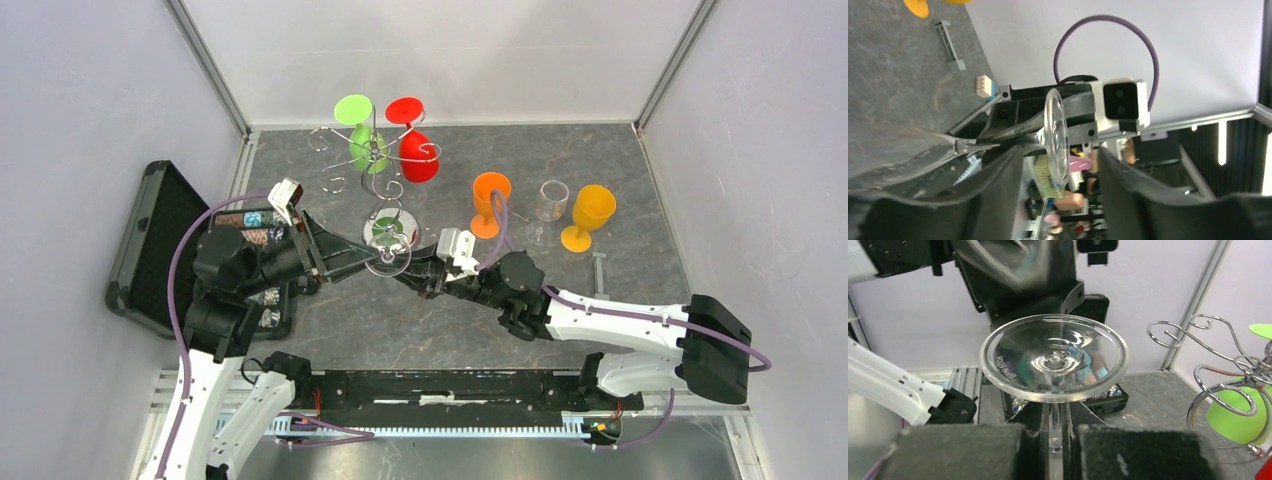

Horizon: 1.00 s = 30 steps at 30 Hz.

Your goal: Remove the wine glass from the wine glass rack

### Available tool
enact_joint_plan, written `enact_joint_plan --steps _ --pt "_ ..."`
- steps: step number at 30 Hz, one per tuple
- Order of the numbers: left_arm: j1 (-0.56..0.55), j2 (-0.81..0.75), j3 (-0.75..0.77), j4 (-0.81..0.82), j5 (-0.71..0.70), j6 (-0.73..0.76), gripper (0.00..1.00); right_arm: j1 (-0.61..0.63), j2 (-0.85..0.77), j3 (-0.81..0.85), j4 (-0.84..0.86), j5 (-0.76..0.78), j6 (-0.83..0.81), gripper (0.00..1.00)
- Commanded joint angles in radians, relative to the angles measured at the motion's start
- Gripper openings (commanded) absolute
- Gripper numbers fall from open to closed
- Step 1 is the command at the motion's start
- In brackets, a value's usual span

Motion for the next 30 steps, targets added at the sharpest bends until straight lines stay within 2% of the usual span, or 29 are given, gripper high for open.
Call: enact_joint_plan --steps 1,3,6,10,14,18,23,30 --pt "-0.005 -0.034 0.012 0.067 -0.013 0.048 0.78 0.004 -0.050 -0.004 0.130 0.098 0.064 0.00" --pt "-0.005 -0.054 -0.009 0.055 -0.065 0.097 0.90 0.005 -0.087 -0.042 0.187 0.158 0.091 0.00" --pt "-0.005 -0.084 -0.072 0.101 -0.109 0.126 0.95 0.004 -0.166 -0.118 0.295 0.286 0.132 0.00" --pt "-0.005 -0.122 -0.187 0.231 -0.140 0.122 1.00 0.004 -0.270 -0.207 0.416 0.480 0.206 0.00" --pt "-0.013 -0.125 -0.311 0.402 -0.129 0.028 1.00 0.004 -0.333 -0.258 0.493 0.656 0.323 0.00" --pt "-0.057 -0.113 -0.386 0.544 -0.156 -0.046 1.00 0.005 -0.355 -0.270 0.502 0.747 0.443 0.00" --pt "-0.101 -0.084 -0.393 0.632 -0.172 -0.113 0.96 0.005 -0.365 -0.276 0.475 0.813 0.533 0.00" --pt "-0.203 -0.038 -0.435 0.730 -0.221 -0.233 0.76 0.005 -0.331 -0.284 0.493 0.842 0.619 0.00"
